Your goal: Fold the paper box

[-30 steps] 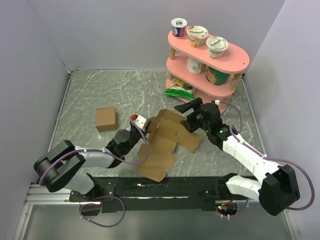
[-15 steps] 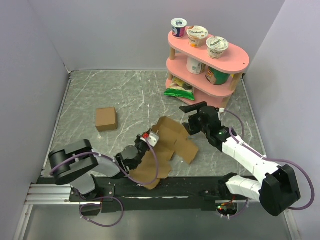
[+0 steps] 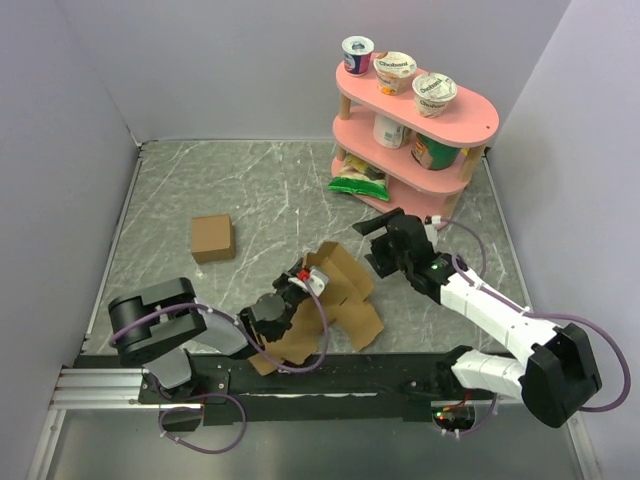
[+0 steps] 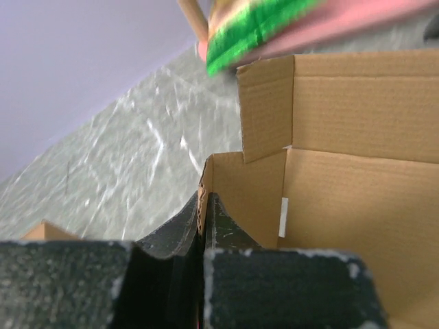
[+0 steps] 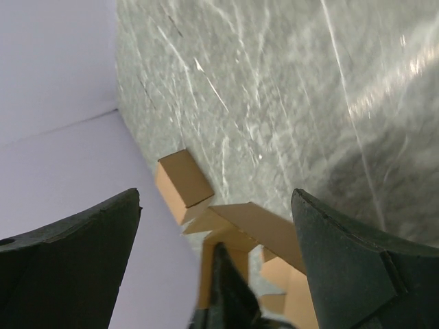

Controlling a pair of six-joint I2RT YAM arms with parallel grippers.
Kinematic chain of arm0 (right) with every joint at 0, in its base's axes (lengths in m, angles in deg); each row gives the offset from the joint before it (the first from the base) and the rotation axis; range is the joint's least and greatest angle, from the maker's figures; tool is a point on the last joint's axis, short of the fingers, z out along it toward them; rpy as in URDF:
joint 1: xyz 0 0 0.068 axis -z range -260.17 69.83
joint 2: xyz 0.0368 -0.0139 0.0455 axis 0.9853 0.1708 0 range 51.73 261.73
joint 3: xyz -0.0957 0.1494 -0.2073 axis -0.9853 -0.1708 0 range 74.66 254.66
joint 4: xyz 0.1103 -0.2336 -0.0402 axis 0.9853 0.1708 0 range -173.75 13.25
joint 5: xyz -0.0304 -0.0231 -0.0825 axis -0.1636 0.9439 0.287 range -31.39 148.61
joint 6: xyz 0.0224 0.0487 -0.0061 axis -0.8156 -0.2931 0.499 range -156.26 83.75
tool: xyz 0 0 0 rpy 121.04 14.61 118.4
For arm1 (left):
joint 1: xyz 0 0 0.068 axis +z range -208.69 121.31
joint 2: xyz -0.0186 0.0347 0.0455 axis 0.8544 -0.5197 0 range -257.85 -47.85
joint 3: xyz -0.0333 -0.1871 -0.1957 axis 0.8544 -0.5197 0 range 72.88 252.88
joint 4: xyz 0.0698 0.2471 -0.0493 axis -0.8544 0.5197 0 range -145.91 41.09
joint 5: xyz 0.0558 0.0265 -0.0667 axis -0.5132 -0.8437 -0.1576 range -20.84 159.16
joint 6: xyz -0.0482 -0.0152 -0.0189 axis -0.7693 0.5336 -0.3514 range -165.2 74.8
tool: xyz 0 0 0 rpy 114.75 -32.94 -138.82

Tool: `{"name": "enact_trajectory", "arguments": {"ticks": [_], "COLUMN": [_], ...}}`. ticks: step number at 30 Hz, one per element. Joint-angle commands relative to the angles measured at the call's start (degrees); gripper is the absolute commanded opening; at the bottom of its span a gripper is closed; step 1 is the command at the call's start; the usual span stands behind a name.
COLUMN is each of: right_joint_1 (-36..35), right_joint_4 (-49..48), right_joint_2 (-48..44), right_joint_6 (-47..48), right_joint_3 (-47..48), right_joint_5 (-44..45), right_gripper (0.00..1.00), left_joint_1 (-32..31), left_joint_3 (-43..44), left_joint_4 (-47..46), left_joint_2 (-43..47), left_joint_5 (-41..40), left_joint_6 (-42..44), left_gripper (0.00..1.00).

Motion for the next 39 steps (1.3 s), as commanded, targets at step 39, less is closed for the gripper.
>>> {"name": "enact_trajectory", "arguments": {"ticks": [39], "right_joint_1": [8.94], "right_joint_4": [-7.35], "right_joint_2": [-8.07], "right_joint_6": [-7.15], "right_joint_3": [-3.68], "right_joint_5": [-12.48], "right_gripper": [0.94], "left_joint_1": [3.78], "left_joint_3": [-0.79], "left_joint_4": [-17.59], "left_joint_2": [4.80], "left_joint_5": [9.86], "left_joint_6": [-1.20], "left_gripper": [0.06]}}
